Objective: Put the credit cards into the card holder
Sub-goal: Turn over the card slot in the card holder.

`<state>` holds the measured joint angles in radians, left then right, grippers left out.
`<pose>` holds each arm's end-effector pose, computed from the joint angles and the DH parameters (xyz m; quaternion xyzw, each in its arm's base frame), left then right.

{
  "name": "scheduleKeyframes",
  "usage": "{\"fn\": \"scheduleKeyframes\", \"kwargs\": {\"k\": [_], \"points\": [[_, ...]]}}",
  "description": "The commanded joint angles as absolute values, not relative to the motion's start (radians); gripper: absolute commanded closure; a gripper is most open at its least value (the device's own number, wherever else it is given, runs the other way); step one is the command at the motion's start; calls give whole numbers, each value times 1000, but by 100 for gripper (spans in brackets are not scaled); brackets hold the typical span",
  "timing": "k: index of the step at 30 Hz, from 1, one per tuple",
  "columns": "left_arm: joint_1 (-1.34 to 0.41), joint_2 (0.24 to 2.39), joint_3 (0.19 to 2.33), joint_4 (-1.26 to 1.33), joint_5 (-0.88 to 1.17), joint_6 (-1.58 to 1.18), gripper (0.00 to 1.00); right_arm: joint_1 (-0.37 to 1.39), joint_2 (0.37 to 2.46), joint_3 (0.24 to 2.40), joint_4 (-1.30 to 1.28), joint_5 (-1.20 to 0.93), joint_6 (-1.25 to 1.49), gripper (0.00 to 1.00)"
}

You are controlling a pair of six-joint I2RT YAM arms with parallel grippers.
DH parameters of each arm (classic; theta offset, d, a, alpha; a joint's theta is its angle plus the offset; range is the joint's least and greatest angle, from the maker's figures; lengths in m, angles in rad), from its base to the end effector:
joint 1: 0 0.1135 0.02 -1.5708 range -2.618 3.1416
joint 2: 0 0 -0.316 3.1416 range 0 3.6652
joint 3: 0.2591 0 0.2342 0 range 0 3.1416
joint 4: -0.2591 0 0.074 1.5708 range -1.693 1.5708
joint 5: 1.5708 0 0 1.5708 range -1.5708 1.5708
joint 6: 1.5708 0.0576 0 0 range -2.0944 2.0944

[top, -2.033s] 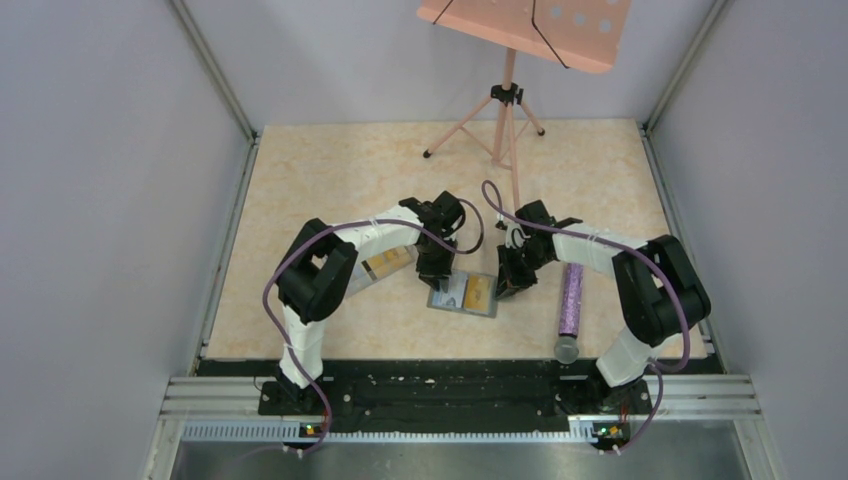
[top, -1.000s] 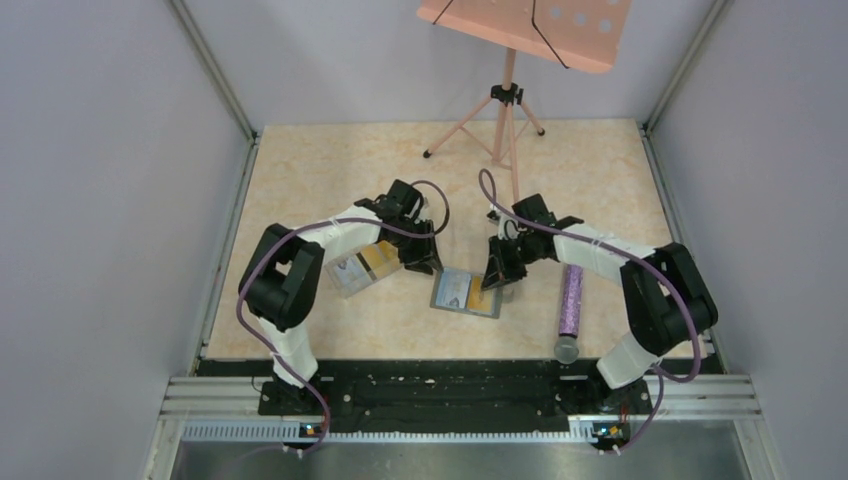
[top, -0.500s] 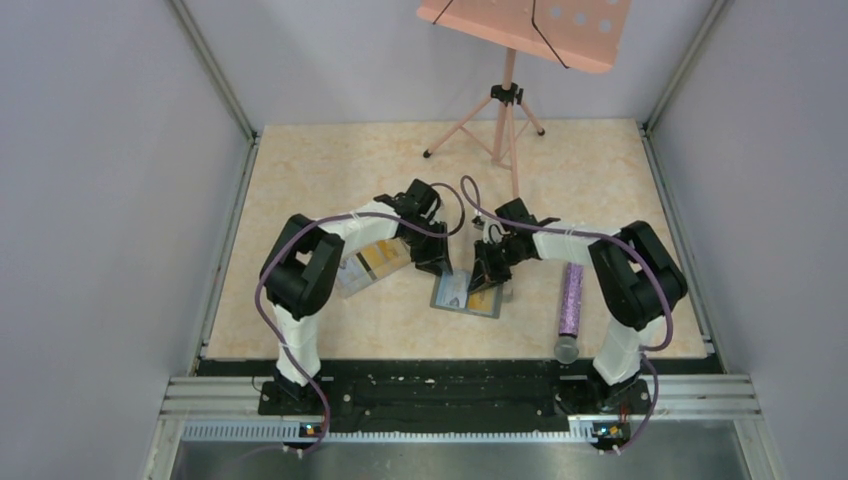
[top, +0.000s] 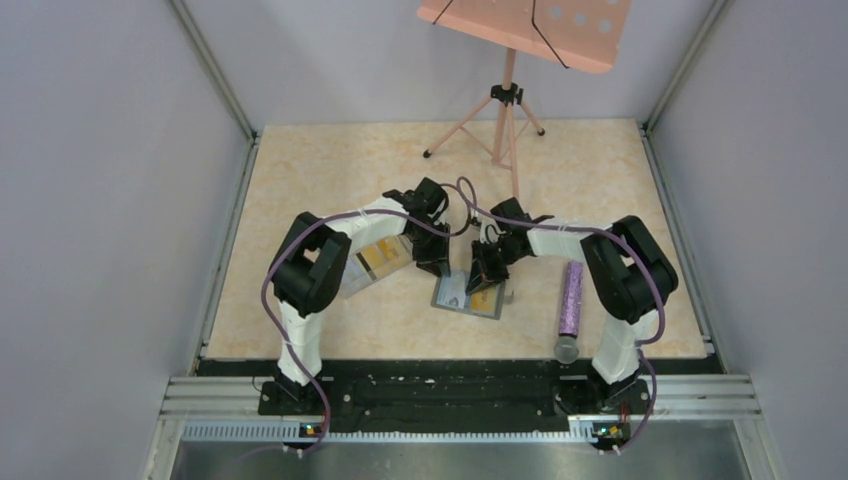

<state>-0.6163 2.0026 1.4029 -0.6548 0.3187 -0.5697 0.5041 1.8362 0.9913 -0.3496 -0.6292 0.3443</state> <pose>0.3266 -0.2535 0.1999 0.0477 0.9742 -0.2168 0.0414 0.2834 0.1950 0.1768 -0.1322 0.9265 0.3502 0.0370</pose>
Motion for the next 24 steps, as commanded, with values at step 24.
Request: {"fn": "scheduleKeyframes", "kwargs": {"k": [24], "points": [[-686, 1985, 1524, -762, 254, -490, 88, 529, 1875, 1016, -391, -531, 320, 100]]}}
